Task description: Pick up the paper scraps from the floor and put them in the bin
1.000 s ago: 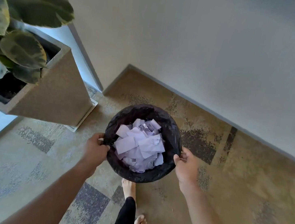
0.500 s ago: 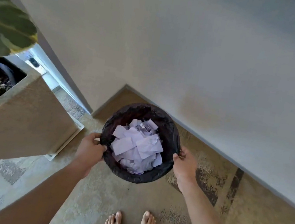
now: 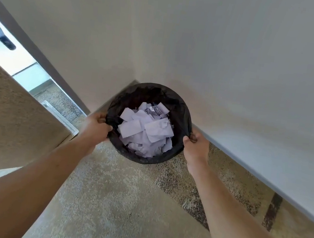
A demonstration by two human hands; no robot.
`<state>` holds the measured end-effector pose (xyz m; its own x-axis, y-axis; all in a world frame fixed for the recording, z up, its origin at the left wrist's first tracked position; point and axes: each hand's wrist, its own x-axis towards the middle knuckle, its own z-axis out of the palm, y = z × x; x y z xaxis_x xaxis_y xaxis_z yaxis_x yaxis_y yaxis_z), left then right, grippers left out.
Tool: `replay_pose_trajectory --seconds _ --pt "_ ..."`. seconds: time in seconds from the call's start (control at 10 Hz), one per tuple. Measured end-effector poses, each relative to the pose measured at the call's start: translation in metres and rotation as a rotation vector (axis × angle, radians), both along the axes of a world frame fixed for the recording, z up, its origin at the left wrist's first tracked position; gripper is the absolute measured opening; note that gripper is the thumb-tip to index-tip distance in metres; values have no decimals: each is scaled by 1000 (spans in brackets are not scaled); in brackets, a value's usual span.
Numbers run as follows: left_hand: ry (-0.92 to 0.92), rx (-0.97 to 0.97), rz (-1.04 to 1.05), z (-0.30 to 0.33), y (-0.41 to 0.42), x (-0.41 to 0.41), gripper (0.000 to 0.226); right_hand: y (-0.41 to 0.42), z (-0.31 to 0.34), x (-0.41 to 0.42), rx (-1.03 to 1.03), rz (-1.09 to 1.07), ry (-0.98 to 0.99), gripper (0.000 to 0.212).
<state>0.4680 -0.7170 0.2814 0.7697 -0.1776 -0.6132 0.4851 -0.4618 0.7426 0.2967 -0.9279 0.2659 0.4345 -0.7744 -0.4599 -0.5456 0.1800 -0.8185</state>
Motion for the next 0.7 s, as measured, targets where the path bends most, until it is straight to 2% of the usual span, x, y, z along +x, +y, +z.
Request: replay_pose_trajectory --seconds 0.2,0.4,0.5,0.6,0.7 --pt "-41 0 -2 -29 -7 5 35 -8 -32 8 -5 4 -60 40" --pt "-74 -24 -16 -29 2 4 41 -12 -32 15 -61 98 -37 39" --pt "-219 138 -168 -21 10 -11 36 -4 -30 12 -177 198 -3 29" --pt "-413 332 -281 -16 19 -28 41 5 -26 1 -423 315 125 47" --pt "-569 405 -399 -10 35 -45 55 16 -15 -12 -698 443 320 63"
